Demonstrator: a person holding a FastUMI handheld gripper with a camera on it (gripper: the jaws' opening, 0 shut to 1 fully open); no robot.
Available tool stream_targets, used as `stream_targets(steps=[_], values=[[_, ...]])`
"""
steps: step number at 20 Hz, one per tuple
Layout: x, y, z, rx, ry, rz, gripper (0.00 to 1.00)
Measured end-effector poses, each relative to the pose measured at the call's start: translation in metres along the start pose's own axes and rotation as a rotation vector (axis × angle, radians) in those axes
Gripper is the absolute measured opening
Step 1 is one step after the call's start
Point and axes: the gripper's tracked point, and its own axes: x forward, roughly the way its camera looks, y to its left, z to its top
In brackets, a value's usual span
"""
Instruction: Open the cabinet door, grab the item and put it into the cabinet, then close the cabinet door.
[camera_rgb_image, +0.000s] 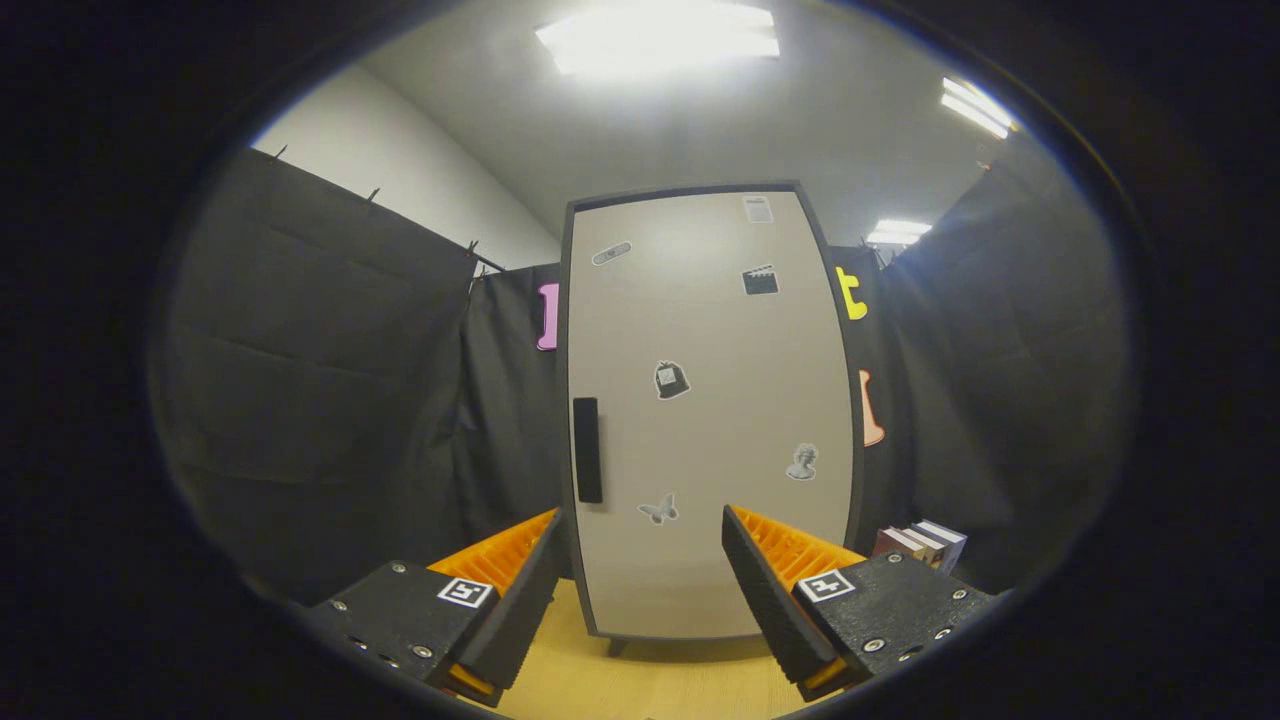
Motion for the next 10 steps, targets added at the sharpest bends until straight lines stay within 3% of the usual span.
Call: stream_targets(steps=[10], values=[[0.101,0.032,0.014,-0.012,0.008,0.052,0.94]])
